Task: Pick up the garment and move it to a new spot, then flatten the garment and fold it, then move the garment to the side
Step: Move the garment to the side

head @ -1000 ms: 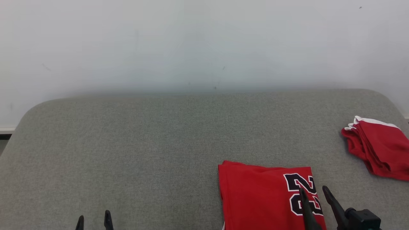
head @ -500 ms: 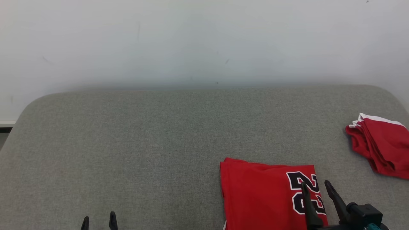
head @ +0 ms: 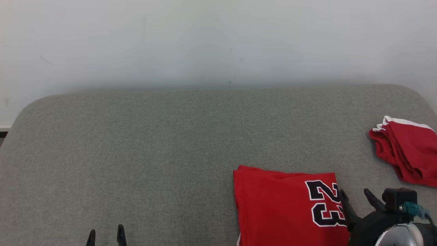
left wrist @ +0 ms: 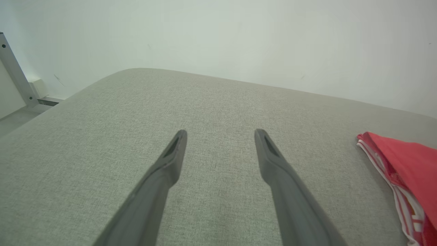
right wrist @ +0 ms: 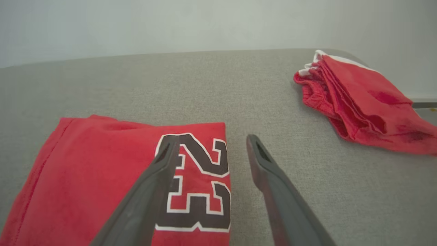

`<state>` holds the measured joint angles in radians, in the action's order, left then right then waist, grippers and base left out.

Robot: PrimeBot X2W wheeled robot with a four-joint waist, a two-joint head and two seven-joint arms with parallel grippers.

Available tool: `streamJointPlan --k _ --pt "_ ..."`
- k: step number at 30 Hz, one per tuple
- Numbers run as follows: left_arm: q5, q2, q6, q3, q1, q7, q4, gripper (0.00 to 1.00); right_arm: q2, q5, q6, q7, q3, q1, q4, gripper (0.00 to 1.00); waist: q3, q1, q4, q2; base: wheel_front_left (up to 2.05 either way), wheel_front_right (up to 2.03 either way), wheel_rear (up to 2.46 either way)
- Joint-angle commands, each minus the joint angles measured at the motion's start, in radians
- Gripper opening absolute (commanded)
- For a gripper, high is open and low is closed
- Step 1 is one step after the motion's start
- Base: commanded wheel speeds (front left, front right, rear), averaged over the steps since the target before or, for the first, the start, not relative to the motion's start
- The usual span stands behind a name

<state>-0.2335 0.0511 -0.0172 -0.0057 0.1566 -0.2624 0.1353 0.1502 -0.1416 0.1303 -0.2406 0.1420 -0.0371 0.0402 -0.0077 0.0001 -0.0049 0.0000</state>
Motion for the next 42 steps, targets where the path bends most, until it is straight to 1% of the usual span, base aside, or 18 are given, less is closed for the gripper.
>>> streamJointPlan --k 1,3,6,8,10,12,16,21,24,28,30,32,36,42 --pt "0.002 -0.001 0.002 -0.001 -0.004 -0.003 -0.004 1.0 0.003 -0.018 0.001 -0.048 0.011 0.012 -0.003 1.0 0.003 -0.0001 -0.001 0.0 0.0 0.0 0.0" --pt "0.005 -0.001 -0.001 -0.004 -0.007 -0.003 -0.006 1.0 0.019 -0.02 0.001 -0.17 0.03 0.036 -0.013 1.0 0.007 -0.0001 0.001 0.0 0.0 0.0 0.0" --pt "0.005 -0.001 -0.005 -0.008 -0.019 -0.003 -0.007 1.0 0.007 -0.034 0.001 -0.327 0.064 0.063 -0.016 1.0 0.017 -0.0001 0.009 0.0 0.0 0.0 0.0" --pt "0.004 -0.001 -0.007 -0.014 -0.022 -0.003 -0.01 1.0 0.0 -0.038 0.001 -0.418 0.079 0.078 -0.011 1.0 0.026 -0.0001 0.017 0.0 0.0 0.0 0.0" --pt "0.005 -0.001 -0.007 -0.019 -0.03 -0.003 -0.012 1.0 0.007 -0.031 0.001 -0.497 0.072 0.088 -0.008 1.0 0.038 -0.0001 0.026 0.0 0.0 0.0 0.0" --pt "0.004 -0.001 -0.007 -0.021 -0.04 -0.003 -0.015 1.0 0.011 -0.036 0.001 -0.553 0.066 0.102 -0.004 1.0 0.052 -0.0001 0.034 0.0 0.0 0.0 0.0" --pt "0.005 -0.001 -0.007 -0.026 -0.054 -0.003 -0.019 1.0 0.04 -0.026 0.001 -0.62 0.047 0.121 0.021 1.0 0.082 -0.0001 0.05 0.0 0.0 0.0 0.0" --pt "0.006 -0.001 -0.014 -0.029 -0.07 -0.003 -0.014 1.0 0.07 -0.029 0.001 -0.674 0.043 0.148 0.071 1.0 0.113 -0.0001 0.064 0.0 0.0 0.0 0.0" --pt "0.007 -0.001 -0.015 -0.032 -0.08 -0.003 -0.015 1.0 0.075 -0.04 0.001 -0.692 0.033 0.164 0.109 1.0 0.126 -0.0001 0.07 0.0 0.0 0.0 0.0" --pt "0.009 -0.001 -0.016 -0.04 -0.088 -0.003 -0.014 1.0 0.084 -0.037 0.001 -0.689 0.006 0.182 0.161 1.0 0.134 -0.0001 0.076 0.0 0.0 0.0 0.0" --pt "0.009 -0.001 -0.015 -0.043 -0.092 -0.003 -0.017 1.0 0.089 -0.041 0.001 -0.681 -0.012 0.192 0.178 0.32 0.136 -0.0001 0.077 0.0 0.0 0.0 0.0" --pt "0.008 -0.001 -0.014 -0.047 -0.096 -0.003 -0.021 1.0 0.106 -0.043 0.001 -0.67 -0.043 0.204 0.184 0.0 0.136 -0.0001 0.076 0.0 0.0 0.0 0.0" --pt "0.007 -0.001 -0.011 -0.043 -0.095 -0.003 -0.038 1.0 0.145 -0.043 0.001 -0.64 -0.094 0.272 0.174 0.0 0.14 -0.0001 0.052 0.0 0.0 0.0 0.0" --pt "0.011 -0.001 -0.017 -0.039 -0.11 -0.003 -0.069 1.0 0.208 -0.068 0.001 -0.678 -0.189 0.427 0.173 0.0 0.167 -0.0001 -0.017 0.0 0.0 0.0 0.0"
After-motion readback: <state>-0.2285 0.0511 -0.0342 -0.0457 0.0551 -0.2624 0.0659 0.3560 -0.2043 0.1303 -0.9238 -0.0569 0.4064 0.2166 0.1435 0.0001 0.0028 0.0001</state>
